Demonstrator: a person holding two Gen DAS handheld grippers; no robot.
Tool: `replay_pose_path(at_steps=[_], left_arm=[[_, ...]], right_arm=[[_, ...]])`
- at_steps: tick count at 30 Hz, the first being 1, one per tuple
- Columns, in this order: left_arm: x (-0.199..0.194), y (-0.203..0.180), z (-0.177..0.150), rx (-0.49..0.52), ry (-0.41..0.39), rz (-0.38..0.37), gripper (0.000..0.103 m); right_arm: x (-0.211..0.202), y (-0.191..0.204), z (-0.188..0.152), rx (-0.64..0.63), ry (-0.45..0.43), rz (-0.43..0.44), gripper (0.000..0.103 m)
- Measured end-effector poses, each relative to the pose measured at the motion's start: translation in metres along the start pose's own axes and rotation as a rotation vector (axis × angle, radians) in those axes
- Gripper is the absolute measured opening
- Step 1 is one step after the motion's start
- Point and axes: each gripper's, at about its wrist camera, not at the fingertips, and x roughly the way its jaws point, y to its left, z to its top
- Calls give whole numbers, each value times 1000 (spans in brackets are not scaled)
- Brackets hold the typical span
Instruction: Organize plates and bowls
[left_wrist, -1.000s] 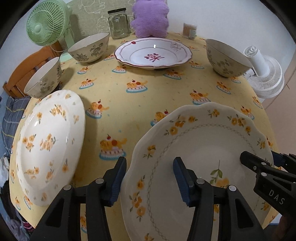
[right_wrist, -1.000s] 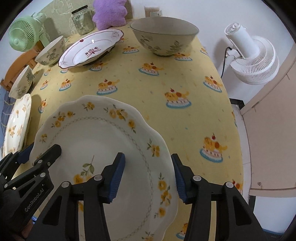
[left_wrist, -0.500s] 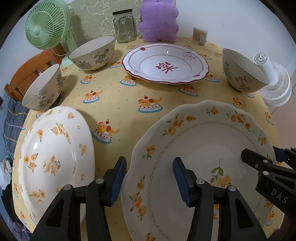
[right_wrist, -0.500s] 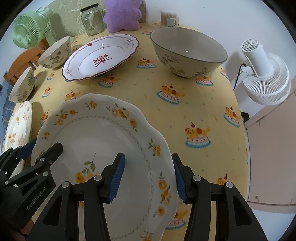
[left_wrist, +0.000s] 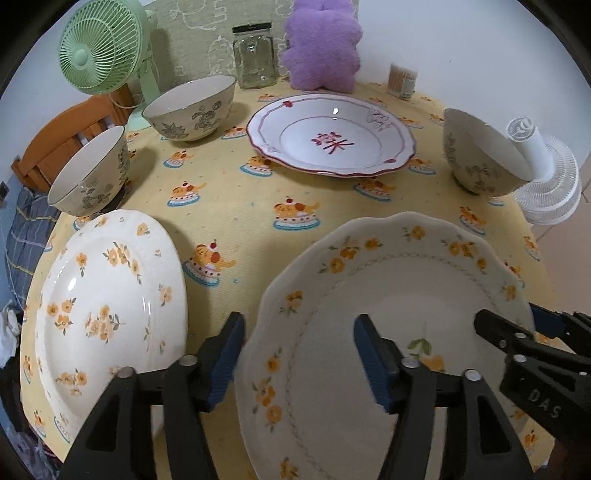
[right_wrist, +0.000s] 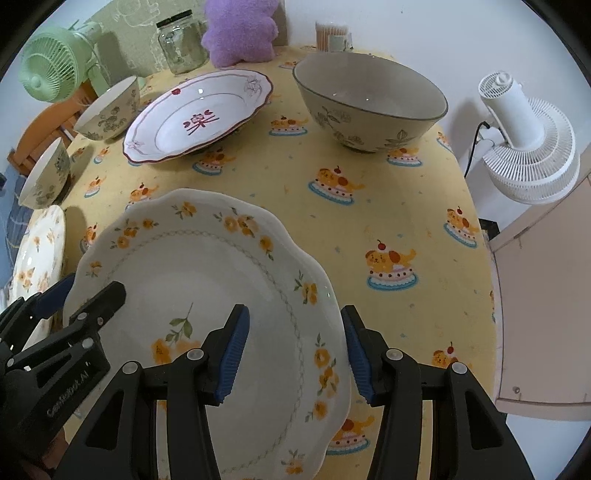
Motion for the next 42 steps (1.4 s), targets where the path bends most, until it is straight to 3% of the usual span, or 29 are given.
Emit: replay_pose_path(at_steps=[5, 7, 15, 24, 33, 42], left_arm=[[-19, -10, -6, 22, -37, 4, 87], [-24, -11, -9, 24, -44, 8, 88], [-44, 6, -17, 12, -43, -23, 90], [-64, 47, -15, 50, -63, -88, 90], [-76, 104, -11, 92, -83, -121, 91], [-68, 166, -6, 112, -83, -93, 91]], right_arm=[[-11, -3, -3, 15, -30, -19, 55], [-17, -4, -4, 18, -44, -14, 56], [-45, 6, -11, 54, -94, -22, 62], [-70, 47, -20, 98, -129, -81, 76], [-83, 102, -22, 137, -151, -105, 78], [-76, 165, -15, 164, -150, -99, 78]])
